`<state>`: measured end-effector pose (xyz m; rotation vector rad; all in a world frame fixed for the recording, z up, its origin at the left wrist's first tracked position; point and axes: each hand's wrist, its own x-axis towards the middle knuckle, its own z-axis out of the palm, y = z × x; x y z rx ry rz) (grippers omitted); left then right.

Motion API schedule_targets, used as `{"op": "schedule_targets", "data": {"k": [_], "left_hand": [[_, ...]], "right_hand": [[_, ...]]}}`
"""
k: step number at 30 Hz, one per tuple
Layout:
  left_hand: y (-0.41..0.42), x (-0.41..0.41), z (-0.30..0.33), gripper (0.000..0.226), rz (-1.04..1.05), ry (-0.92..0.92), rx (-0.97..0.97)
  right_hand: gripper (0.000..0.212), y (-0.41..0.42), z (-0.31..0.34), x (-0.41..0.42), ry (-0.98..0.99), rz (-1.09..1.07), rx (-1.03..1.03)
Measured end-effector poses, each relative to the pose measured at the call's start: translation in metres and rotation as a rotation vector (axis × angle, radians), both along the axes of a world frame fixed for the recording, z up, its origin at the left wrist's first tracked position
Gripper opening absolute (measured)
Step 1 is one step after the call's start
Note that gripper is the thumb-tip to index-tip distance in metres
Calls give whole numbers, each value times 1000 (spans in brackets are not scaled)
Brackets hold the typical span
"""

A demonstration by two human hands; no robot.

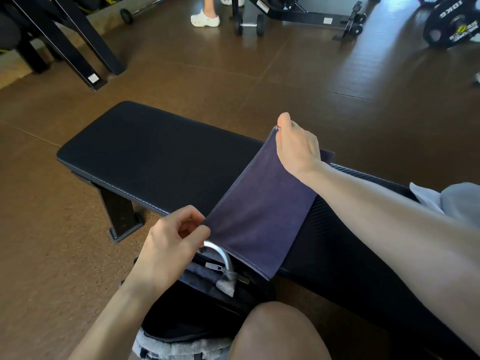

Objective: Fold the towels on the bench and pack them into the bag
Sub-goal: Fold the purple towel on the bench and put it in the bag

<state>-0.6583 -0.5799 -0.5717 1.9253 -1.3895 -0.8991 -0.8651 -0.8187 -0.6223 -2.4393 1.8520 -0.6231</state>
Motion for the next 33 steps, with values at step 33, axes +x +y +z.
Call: {"op": "schedule_targets", "data": {"k": [33], "left_hand": [[-20, 2, -31, 6, 186, -229, 22]], "right_hand": [[12, 119, 15, 2, -53, 381, -174]]}}
